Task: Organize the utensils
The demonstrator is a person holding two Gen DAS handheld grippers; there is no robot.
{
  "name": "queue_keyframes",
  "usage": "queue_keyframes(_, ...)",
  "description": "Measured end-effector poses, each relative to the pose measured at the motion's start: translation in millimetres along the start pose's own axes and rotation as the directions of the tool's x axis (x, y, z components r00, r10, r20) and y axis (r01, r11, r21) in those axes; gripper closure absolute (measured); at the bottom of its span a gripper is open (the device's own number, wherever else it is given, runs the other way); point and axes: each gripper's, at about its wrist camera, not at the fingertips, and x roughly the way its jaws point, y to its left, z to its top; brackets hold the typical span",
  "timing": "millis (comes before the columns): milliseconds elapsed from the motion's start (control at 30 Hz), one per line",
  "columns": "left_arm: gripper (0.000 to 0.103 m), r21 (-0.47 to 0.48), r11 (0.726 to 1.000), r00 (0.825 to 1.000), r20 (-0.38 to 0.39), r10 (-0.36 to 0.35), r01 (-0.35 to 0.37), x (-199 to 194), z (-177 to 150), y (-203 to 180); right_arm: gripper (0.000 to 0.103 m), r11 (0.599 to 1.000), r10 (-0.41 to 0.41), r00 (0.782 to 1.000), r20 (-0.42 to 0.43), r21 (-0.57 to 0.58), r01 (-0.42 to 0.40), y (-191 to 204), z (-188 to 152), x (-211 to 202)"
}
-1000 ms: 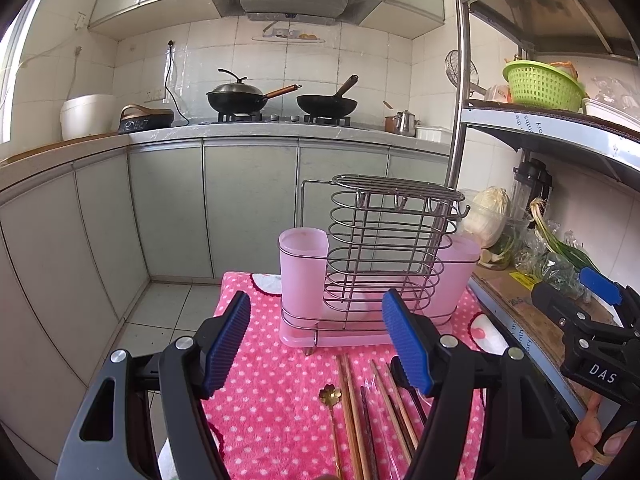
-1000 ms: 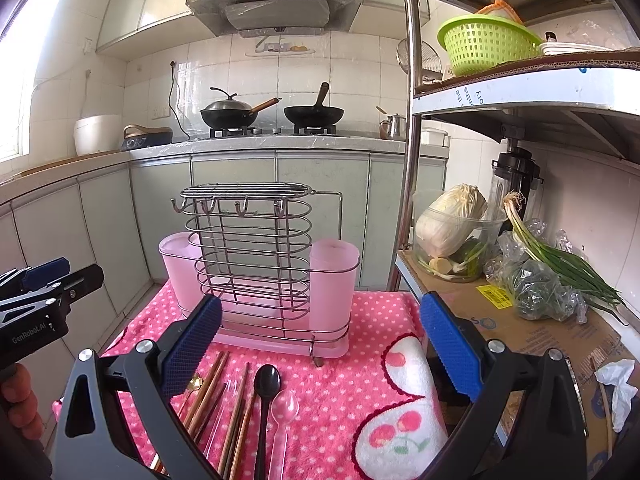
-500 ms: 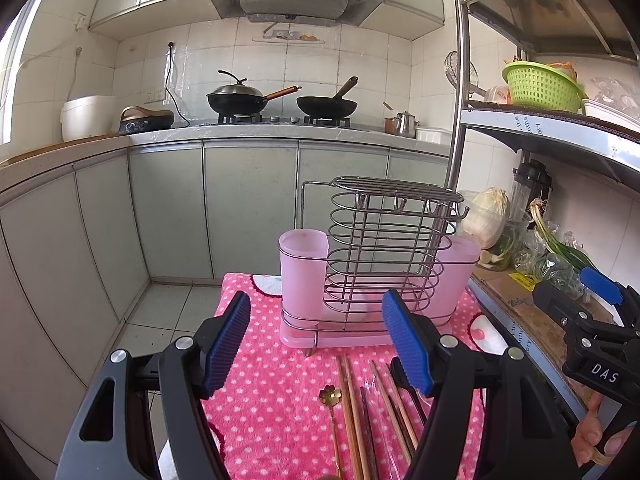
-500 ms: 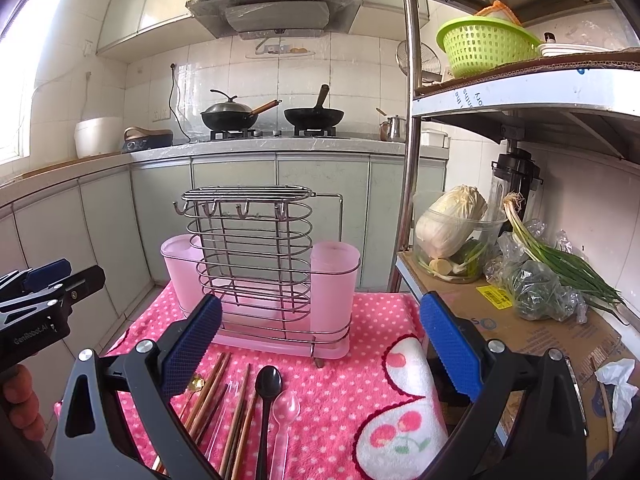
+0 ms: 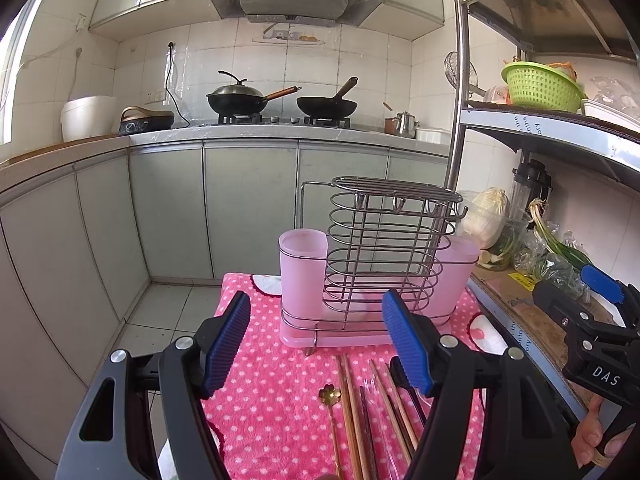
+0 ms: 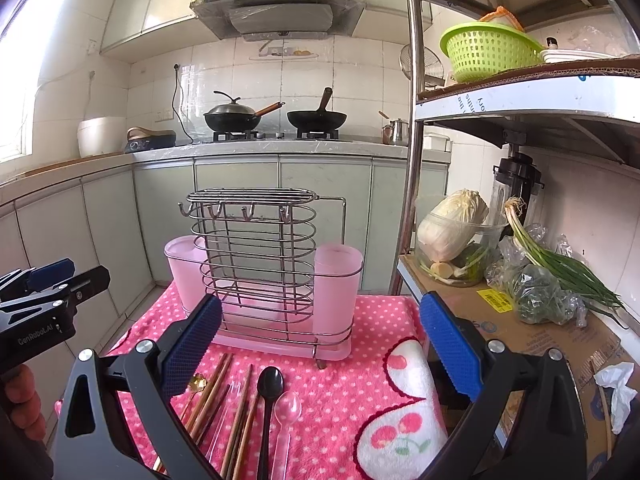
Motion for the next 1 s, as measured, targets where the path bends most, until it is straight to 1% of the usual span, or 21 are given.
queue_keyframes(1000,0.035,0.005,1.0,1.0,0.014,-0.012,0.012,-9.4,1.1,-4.6,0.003,1.0,-0.005,1.0,0.018,-0.004,0.005,0.9,2.2,-9.6)
